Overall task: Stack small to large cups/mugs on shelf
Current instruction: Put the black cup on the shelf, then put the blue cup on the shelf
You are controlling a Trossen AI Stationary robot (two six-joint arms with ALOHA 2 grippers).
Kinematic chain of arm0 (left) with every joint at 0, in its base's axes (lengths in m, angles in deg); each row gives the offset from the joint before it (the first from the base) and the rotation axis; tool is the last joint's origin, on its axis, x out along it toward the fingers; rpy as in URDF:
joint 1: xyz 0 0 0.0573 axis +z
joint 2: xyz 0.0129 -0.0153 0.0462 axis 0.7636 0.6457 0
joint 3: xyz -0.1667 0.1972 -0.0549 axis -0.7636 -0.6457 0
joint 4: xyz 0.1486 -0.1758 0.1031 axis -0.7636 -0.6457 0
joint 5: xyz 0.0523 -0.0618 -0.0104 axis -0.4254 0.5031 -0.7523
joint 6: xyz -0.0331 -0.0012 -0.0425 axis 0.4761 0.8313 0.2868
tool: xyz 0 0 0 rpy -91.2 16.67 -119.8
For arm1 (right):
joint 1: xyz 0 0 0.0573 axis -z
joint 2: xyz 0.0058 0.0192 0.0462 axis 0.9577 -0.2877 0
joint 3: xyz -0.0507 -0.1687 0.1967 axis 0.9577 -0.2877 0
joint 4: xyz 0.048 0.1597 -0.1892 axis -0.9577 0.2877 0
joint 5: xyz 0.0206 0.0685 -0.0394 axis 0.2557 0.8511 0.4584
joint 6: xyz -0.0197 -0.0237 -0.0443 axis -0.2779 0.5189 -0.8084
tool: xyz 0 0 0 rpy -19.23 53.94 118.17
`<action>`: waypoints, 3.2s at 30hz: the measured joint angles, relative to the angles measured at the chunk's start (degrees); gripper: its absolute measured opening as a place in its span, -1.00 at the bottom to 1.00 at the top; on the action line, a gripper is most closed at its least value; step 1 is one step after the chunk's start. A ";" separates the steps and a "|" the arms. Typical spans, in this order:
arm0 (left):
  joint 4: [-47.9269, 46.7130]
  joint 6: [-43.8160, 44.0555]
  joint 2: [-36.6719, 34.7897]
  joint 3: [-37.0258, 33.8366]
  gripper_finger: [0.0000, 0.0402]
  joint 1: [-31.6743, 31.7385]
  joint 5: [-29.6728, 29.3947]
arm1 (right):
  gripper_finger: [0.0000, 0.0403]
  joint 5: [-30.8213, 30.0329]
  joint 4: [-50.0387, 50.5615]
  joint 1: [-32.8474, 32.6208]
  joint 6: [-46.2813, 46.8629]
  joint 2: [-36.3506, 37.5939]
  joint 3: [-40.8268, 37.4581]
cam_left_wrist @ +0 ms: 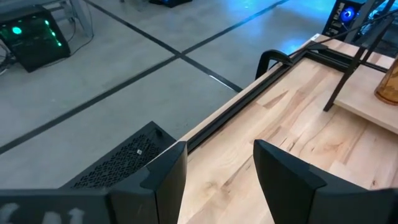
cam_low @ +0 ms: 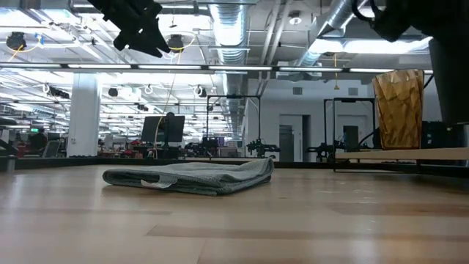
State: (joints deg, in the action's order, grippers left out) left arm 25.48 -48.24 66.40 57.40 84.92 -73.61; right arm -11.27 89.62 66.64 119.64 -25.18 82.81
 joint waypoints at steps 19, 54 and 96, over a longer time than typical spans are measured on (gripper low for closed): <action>-0.38 0.00 0.00 0.00 -0.11 0.00 -0.04 | -0.97 -1.41 -8.29 5.10 -4.96 -0.02 -7.88; -1.88 0.98 0.02 0.00 -0.11 0.00 -0.03 | -0.75 -1.57 -9.05 7.89 -7.56 -0.04 -8.02; -1.86 2.95 0.02 -0.02 -0.11 -0.02 0.00 | -0.05 -0.43 0.06 7.91 -7.89 -0.07 4.25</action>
State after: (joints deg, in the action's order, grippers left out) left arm 23.62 -45.28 66.42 57.38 84.90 -73.61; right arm -11.70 89.69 74.55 111.75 -25.25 87.06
